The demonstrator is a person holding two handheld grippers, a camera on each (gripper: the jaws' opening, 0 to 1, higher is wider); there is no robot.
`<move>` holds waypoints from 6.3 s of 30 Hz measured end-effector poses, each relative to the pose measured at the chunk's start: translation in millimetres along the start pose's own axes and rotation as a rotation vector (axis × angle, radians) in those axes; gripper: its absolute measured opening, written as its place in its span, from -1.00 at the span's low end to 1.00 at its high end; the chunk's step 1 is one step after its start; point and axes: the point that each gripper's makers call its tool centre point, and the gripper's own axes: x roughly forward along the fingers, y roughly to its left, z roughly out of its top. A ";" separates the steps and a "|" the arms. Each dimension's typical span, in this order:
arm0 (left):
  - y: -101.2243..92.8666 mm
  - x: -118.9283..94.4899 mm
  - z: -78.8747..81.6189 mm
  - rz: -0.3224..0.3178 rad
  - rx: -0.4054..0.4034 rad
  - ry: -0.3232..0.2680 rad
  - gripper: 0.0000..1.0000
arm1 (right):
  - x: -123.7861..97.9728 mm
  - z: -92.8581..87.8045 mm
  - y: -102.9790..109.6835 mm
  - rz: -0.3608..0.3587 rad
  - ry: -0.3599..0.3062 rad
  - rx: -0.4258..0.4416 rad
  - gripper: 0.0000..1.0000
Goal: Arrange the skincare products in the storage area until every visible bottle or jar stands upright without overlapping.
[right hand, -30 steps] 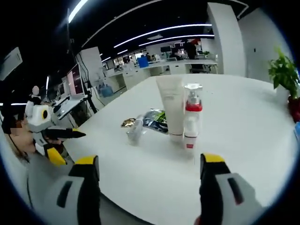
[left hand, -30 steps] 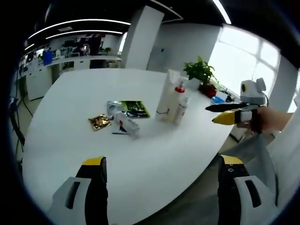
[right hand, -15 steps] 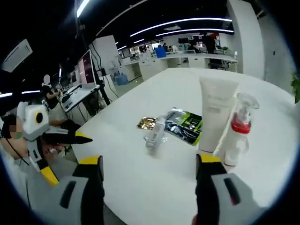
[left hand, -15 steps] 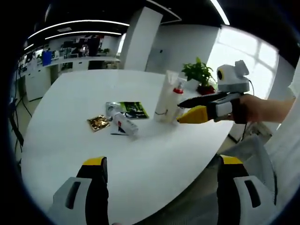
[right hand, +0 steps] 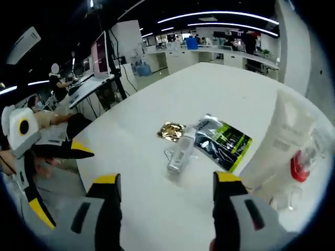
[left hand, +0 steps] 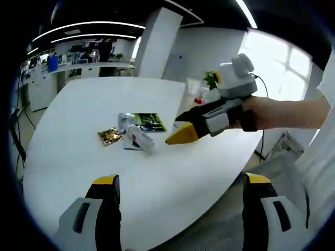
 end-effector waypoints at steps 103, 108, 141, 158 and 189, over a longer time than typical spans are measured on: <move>-12.5 -2.9 -1.5 -0.093 -0.012 0.060 0.77 | -18.6 -7.3 28.1 0.277 -0.168 0.505 -0.61; -20.1 -7.2 19.6 -0.145 -0.056 0.008 0.77 | -33.9 -5.3 41.6 0.358 -0.238 0.525 -0.61; -89.3 -27.1 135.4 -0.534 -0.204 -0.171 -0.01 | -148.4 49.6 101.0 0.818 -0.720 0.579 -0.60; -101.7 -29.4 145.0 -0.589 -0.174 -0.157 -0.63 | -173.1 57.3 101.5 0.872 -0.804 0.573 -0.60; -132.7 -20.8 149.2 -0.517 0.249 -0.084 -0.70 | -183.6 57.7 86.3 0.196 -0.615 -0.061 -0.51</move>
